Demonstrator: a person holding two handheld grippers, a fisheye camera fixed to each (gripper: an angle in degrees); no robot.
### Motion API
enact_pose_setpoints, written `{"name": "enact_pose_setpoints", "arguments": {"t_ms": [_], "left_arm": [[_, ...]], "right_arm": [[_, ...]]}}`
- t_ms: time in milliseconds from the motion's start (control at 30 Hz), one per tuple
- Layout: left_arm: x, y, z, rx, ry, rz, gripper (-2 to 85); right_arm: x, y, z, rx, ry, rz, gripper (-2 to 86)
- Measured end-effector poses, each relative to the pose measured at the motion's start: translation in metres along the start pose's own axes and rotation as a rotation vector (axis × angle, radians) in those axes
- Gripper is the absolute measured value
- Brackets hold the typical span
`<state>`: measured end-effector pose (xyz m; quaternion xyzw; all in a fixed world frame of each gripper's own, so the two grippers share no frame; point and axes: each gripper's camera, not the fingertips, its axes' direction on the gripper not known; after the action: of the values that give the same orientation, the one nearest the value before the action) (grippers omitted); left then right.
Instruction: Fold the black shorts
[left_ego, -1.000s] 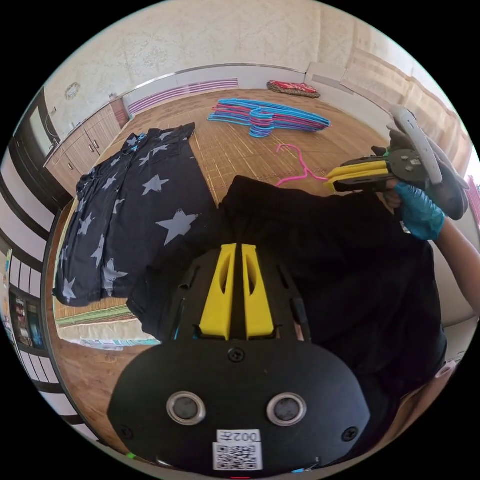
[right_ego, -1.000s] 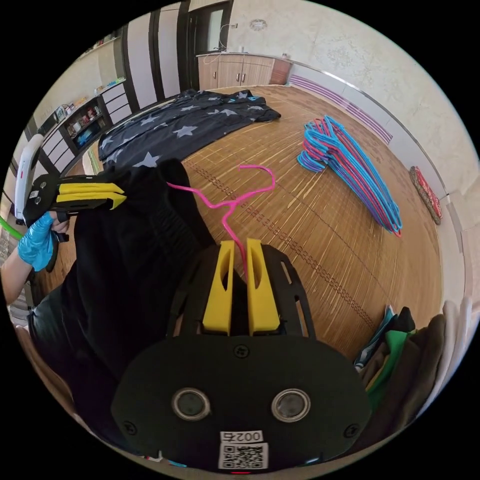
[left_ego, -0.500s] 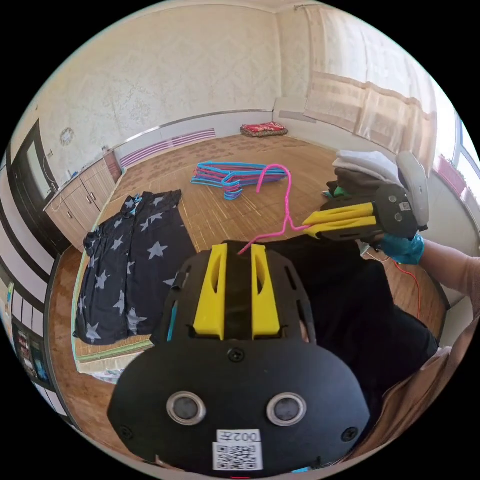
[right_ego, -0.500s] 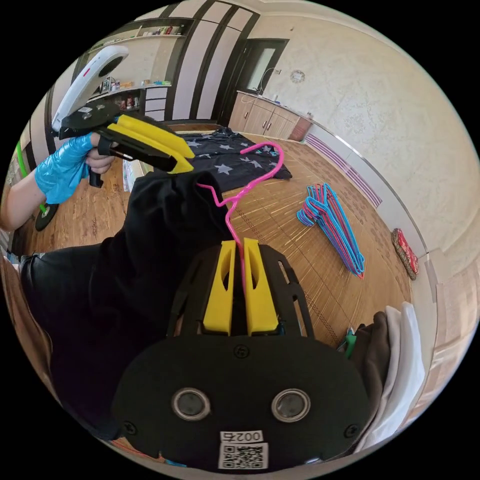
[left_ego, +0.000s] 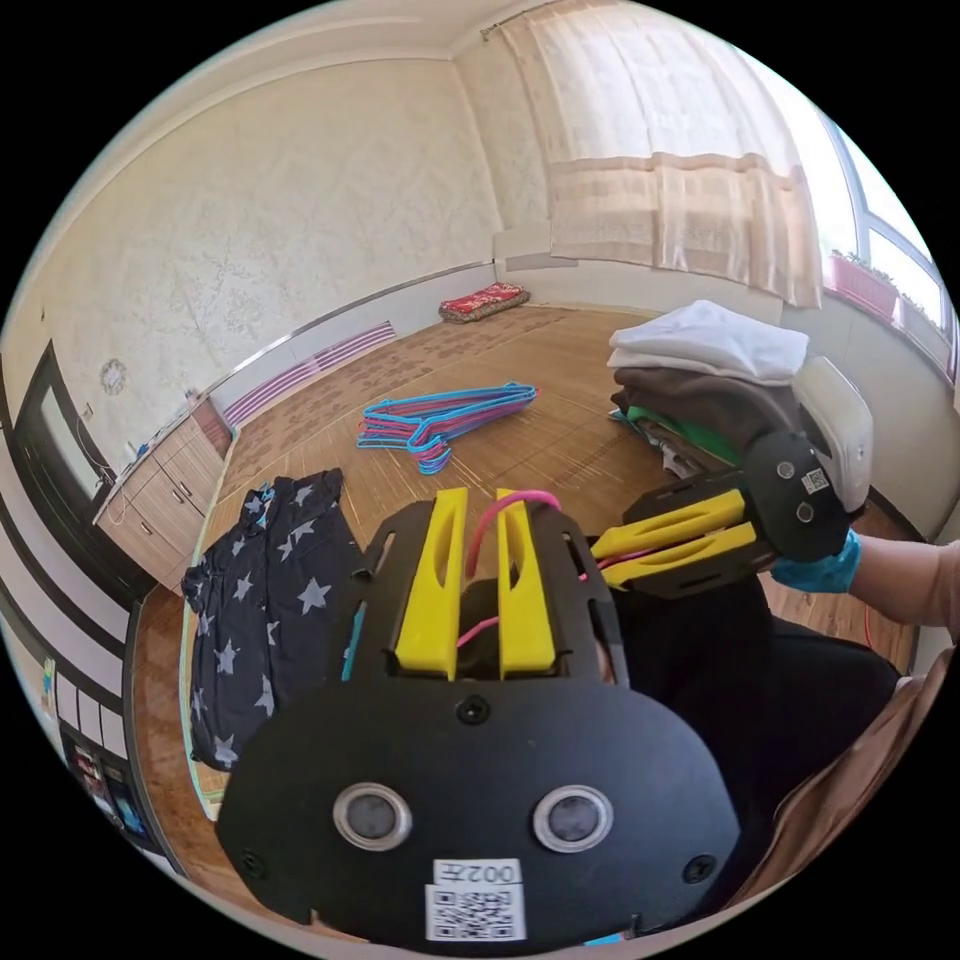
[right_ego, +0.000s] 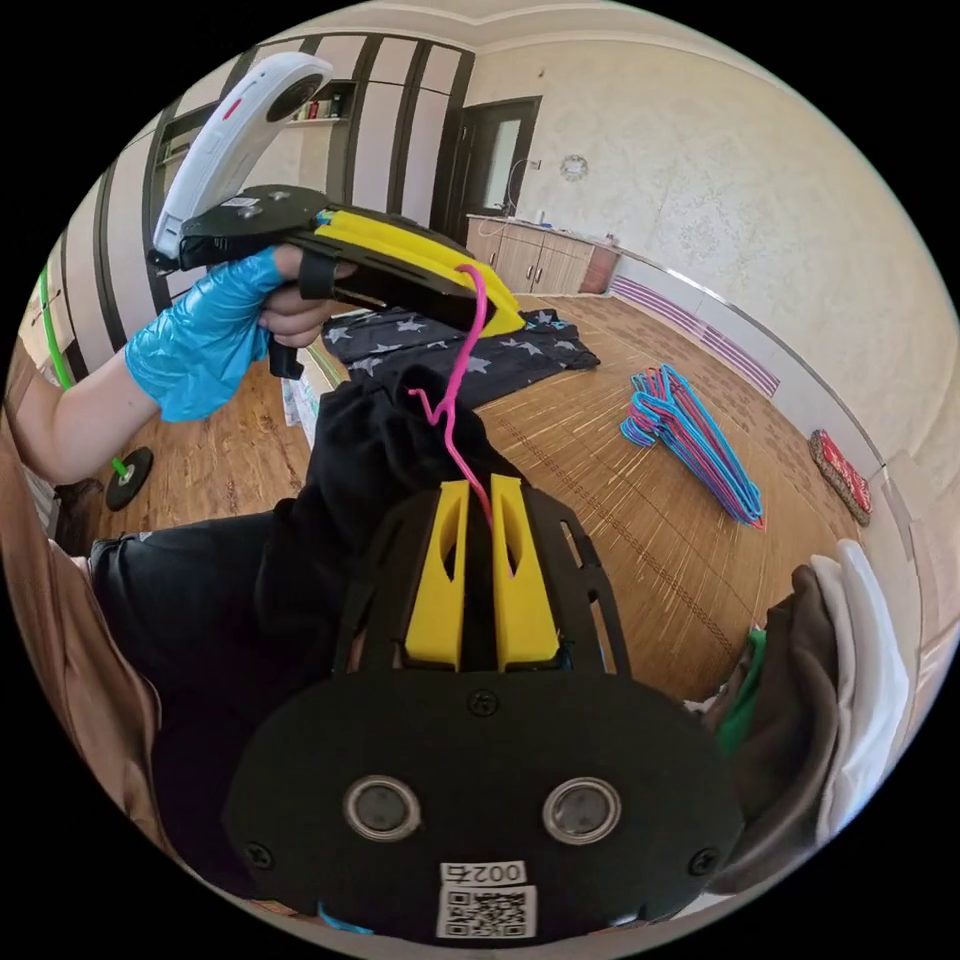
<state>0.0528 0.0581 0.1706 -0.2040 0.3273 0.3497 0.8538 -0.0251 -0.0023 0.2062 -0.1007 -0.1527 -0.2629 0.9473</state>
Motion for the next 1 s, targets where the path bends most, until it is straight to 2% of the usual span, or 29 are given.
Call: {"name": "enact_pose_setpoints", "arguments": {"t_ms": [333, 767, 900, 1000], "left_arm": [[0.016, 0.011, -0.027, 0.004, -0.085, -0.053, 3.4], [0.01, 0.001, -0.067, 0.087, -0.176, -0.14, 0.2], [0.002, -0.006, -0.076, 0.099, -0.211, -0.166, -0.3], [-0.002, -0.008, -0.075, 0.077, -0.21, -0.182, -0.4]], "right_arm": [[-0.004, 0.029, -0.018, 0.001, 0.144, 0.23, 8.7], [-0.017, 0.017, -0.047, 0.034, 0.337, 0.196, 5.5], [-0.011, 0.006, -0.053, 0.058, 0.397, 0.209, 0.1], [-0.006, 0.004, -0.051, 0.066, 0.367, 0.224, -0.5]]}}
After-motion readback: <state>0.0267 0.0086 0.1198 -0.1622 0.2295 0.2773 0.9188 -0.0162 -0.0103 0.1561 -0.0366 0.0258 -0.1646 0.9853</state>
